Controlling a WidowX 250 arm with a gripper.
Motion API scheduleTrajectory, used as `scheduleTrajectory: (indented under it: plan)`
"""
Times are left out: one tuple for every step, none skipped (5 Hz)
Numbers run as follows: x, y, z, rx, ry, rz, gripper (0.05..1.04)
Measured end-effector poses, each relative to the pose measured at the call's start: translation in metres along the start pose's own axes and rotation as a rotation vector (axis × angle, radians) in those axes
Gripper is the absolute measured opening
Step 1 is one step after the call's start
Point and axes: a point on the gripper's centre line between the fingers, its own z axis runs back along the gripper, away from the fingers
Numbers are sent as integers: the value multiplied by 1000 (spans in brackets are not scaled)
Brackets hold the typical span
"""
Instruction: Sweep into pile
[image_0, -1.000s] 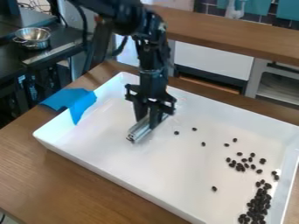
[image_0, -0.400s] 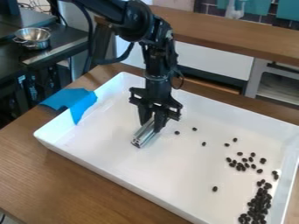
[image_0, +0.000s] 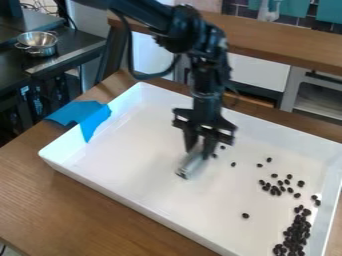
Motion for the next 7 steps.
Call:
scheduleTrajectory:
  plan:
    - [-3,-26,1,-27,13,-15,363]
    - [-2,-48,0,-44,10,-28,363]
    - [-9,-77,-1,-53,19,-67,363]
    - [-15,-99,-2,-65,20,-90,363]
    - [-20,-119,-4,-74,18,-109,363]
    - [-24,-132,-5,-88,17,-134,363]
    - [-26,-134,-6,-93,9,-155,363]
